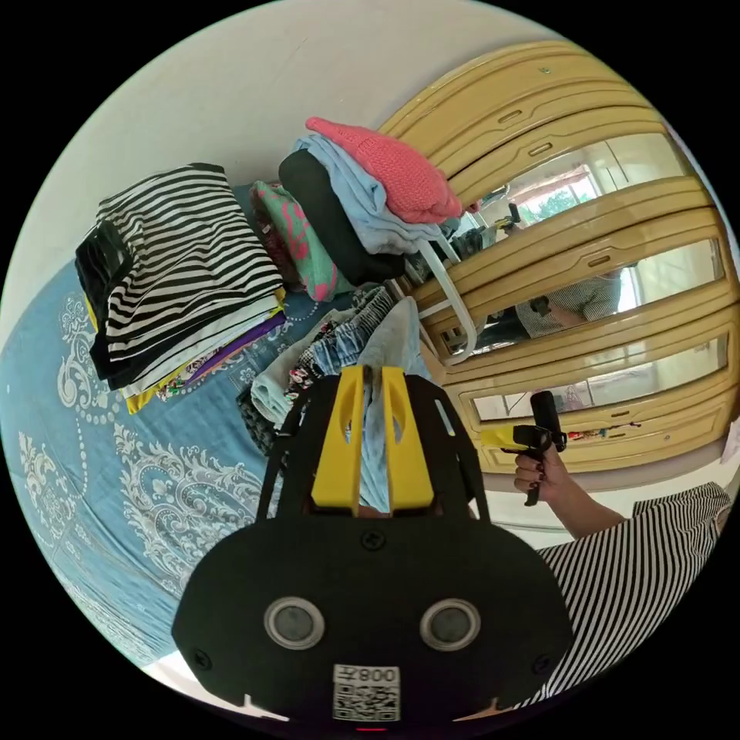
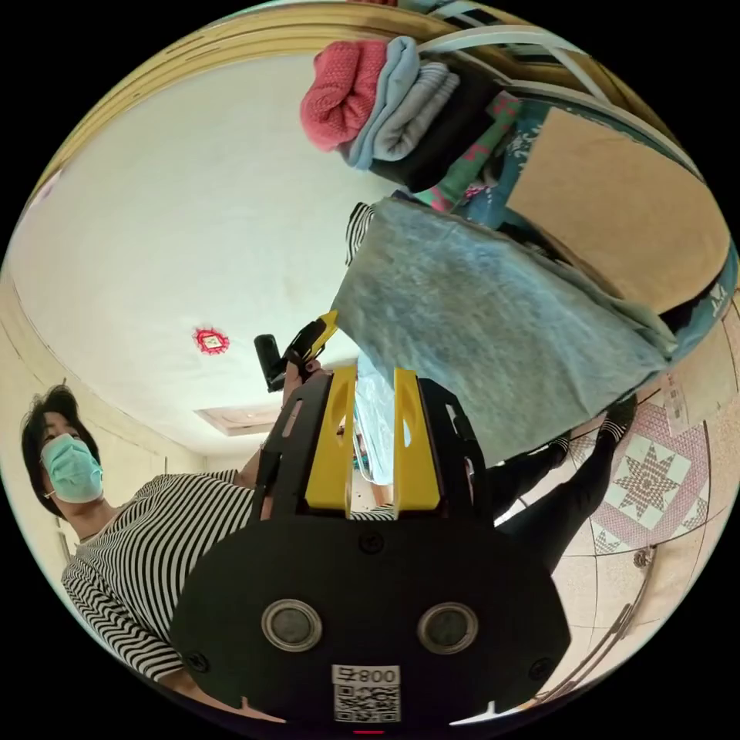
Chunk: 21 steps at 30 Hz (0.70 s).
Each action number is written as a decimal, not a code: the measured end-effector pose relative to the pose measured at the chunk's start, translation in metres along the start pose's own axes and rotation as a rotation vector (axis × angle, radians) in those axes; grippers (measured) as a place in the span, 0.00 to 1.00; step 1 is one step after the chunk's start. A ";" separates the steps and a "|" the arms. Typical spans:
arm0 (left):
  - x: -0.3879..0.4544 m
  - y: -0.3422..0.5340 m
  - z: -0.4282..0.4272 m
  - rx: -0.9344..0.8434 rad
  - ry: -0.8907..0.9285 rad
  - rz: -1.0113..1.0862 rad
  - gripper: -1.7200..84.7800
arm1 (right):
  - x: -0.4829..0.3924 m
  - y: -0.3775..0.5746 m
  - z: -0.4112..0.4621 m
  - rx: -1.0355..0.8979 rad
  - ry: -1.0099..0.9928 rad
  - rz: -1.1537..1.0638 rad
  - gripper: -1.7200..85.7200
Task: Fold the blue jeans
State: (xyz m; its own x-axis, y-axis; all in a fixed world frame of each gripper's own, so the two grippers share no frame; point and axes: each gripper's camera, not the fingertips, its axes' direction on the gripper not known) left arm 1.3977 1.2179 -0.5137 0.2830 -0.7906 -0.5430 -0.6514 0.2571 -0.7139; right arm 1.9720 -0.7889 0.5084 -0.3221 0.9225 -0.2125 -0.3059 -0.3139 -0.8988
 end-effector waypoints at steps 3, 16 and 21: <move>0.029 0.023 -0.007 0.002 0.035 0.095 0.06 | -0.022 -0.001 0.020 -0.020 -0.027 -0.041 0.13; 0.144 0.124 0.011 -0.167 -0.009 0.508 0.05 | -0.025 0.026 0.039 0.113 -0.057 0.124 0.13; 0.143 0.141 0.008 -0.206 -0.005 0.535 0.05 | -0.006 0.037 0.053 0.109 -0.123 0.191 0.12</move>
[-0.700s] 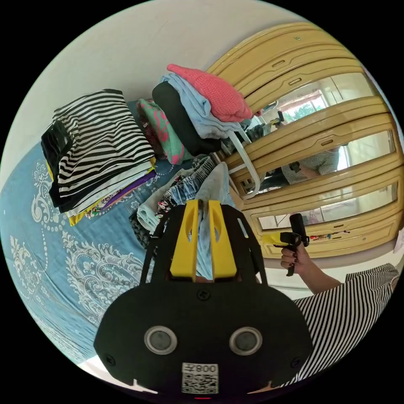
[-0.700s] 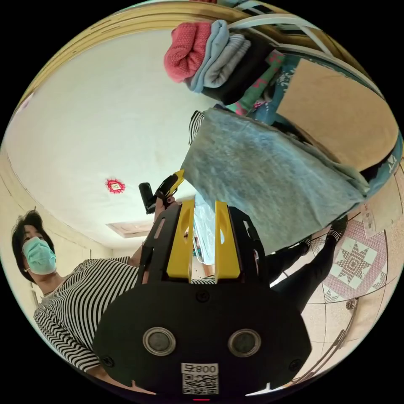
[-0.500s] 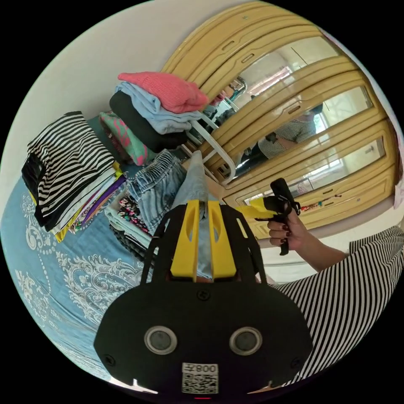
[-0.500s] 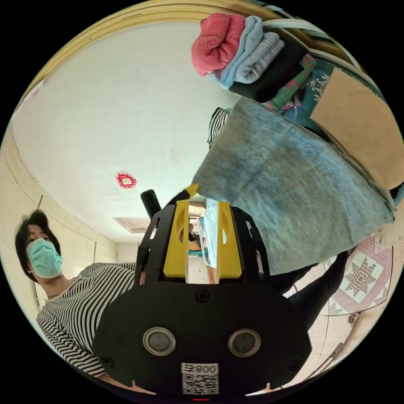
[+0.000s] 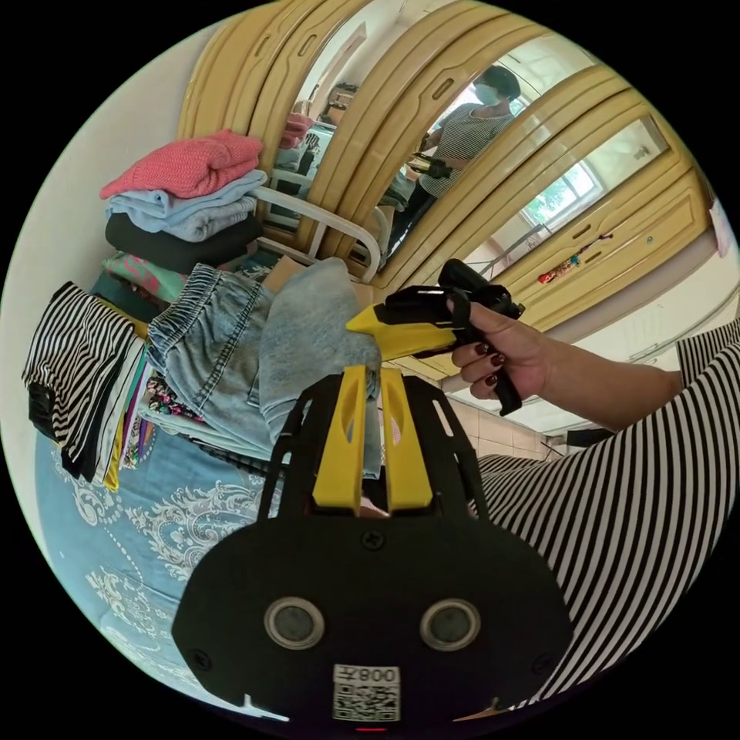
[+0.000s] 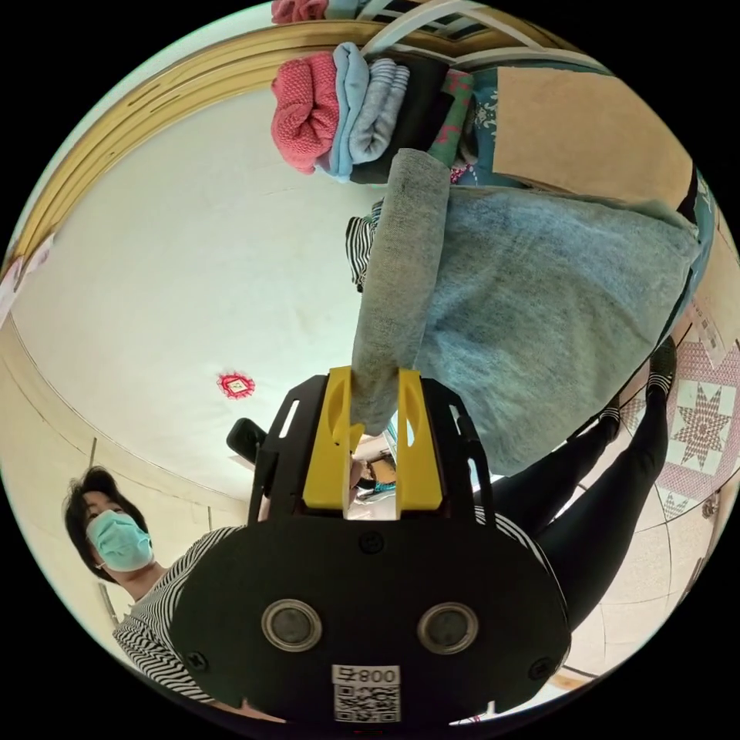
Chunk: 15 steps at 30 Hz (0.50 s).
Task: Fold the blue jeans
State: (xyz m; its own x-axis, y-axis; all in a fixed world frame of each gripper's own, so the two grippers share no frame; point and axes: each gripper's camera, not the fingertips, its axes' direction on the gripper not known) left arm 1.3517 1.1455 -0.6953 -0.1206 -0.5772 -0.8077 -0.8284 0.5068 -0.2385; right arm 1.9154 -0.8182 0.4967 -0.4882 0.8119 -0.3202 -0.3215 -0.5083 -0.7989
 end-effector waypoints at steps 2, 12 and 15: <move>0.001 0.008 -0.001 -0.023 -0.001 0.010 0.05 | 0.004 0.003 0.005 -0.002 -0.010 0.004 0.10; -0.080 0.056 -0.047 0.091 0.040 -0.283 0.07 | 0.030 0.036 -0.014 0.061 0.087 0.016 0.05; -0.130 0.064 -0.052 0.124 0.001 -0.451 0.09 | 0.047 0.047 -0.022 0.077 0.103 0.062 0.05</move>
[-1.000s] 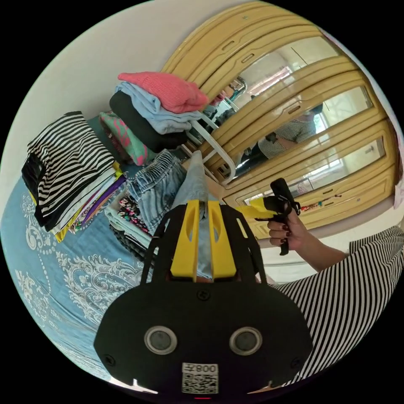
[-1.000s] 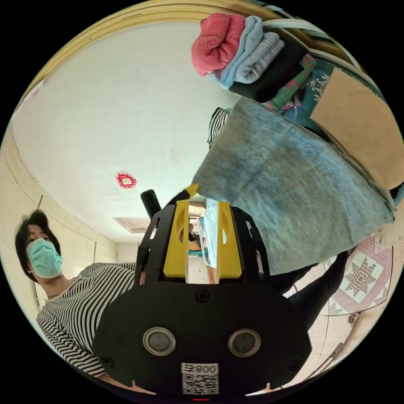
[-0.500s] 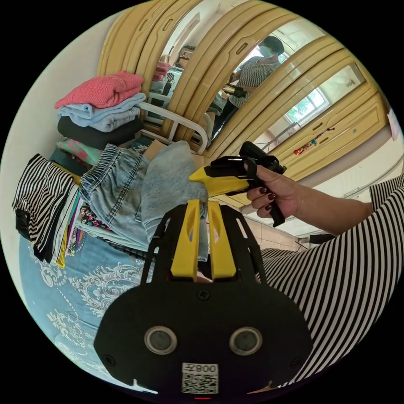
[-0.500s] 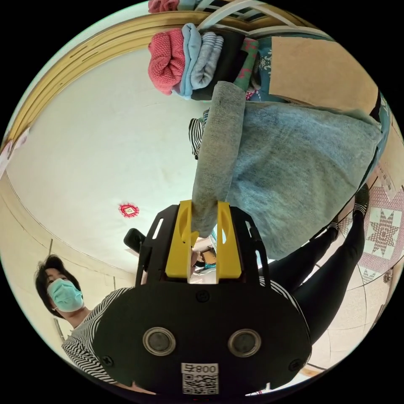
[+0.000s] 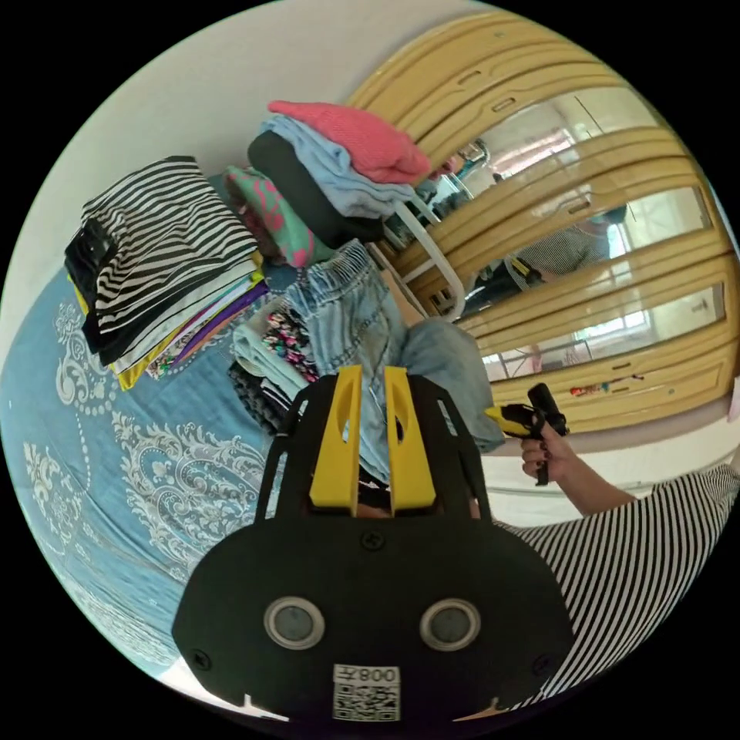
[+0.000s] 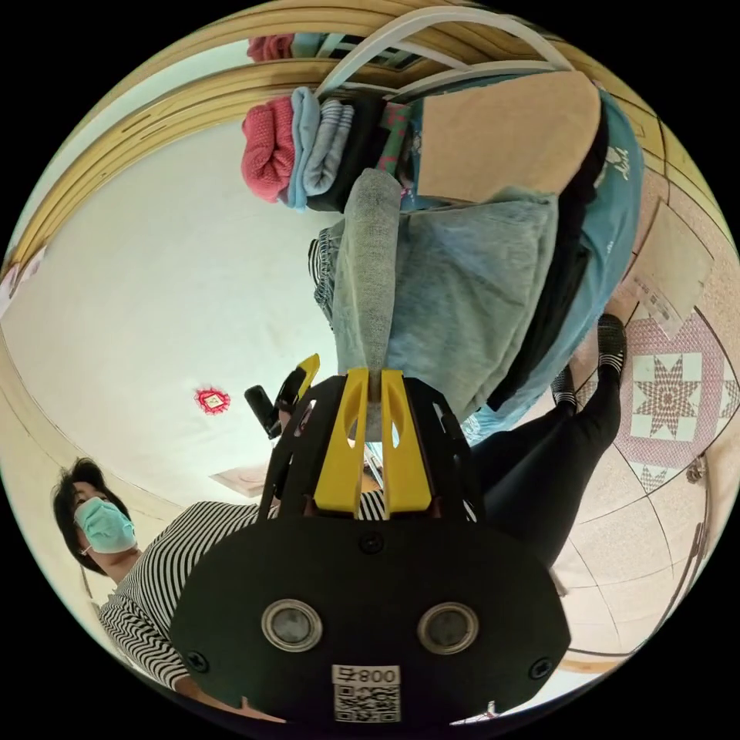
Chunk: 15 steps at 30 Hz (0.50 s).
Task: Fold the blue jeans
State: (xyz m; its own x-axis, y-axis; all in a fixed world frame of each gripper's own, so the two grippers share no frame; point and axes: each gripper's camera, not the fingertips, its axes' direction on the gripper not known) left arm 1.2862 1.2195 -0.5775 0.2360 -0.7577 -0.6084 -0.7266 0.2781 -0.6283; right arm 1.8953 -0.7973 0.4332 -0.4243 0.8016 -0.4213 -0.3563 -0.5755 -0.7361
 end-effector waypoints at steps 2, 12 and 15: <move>-0.022 -0.015 0.002 0.003 -0.047 -0.059 0.09 | 0.008 0.004 0.002 -0.002 0.011 0.020 0.05; -0.043 -0.047 0.023 -0.099 -0.111 -0.061 0.05 | 0.010 0.037 0.006 0.085 0.156 0.010 0.05; -0.040 -0.043 0.015 -0.072 -0.109 -0.044 0.04 | -0.020 0.043 0.007 0.128 0.288 -0.094 0.07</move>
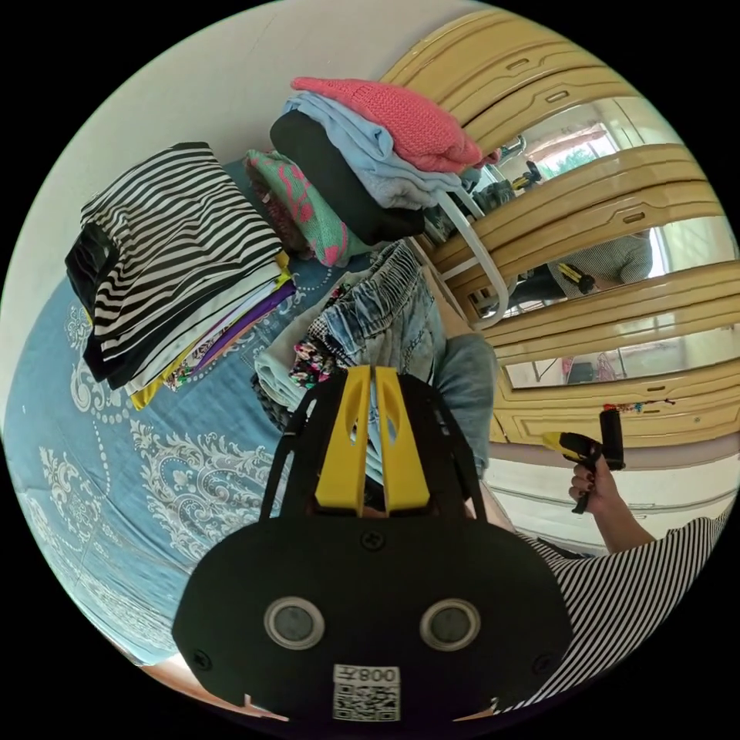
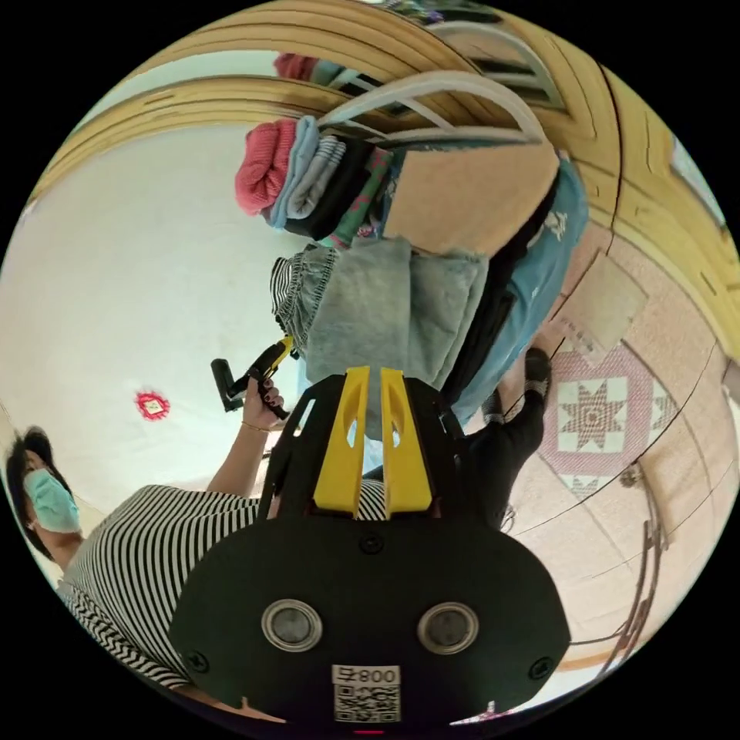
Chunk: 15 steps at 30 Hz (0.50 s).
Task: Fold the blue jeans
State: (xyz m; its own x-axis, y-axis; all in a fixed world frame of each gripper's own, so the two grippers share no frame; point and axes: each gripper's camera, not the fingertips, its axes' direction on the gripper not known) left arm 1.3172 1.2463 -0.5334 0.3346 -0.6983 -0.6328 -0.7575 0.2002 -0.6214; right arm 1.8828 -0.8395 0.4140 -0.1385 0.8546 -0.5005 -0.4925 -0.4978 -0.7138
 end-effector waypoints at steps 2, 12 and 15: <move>0.005 0.002 -0.006 0.020 0.012 0.017 0.03 | -0.027 -0.003 0.003 0.019 0.043 -0.097 0.09; 0.024 -0.001 -0.017 0.050 0.019 0.086 0.03 | -0.152 -0.051 0.157 -0.231 0.095 -0.482 0.12; 0.031 -0.003 -0.018 0.051 0.011 0.113 0.03 | -0.166 -0.055 0.186 -0.229 0.152 -0.489 0.13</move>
State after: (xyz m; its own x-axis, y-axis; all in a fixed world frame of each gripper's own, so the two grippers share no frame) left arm 1.3200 1.2117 -0.5427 0.2421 -0.6768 -0.6952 -0.7605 0.3125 -0.5691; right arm 1.7732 -0.9270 0.6271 0.1930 0.9716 -0.1370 -0.2670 -0.0823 -0.9602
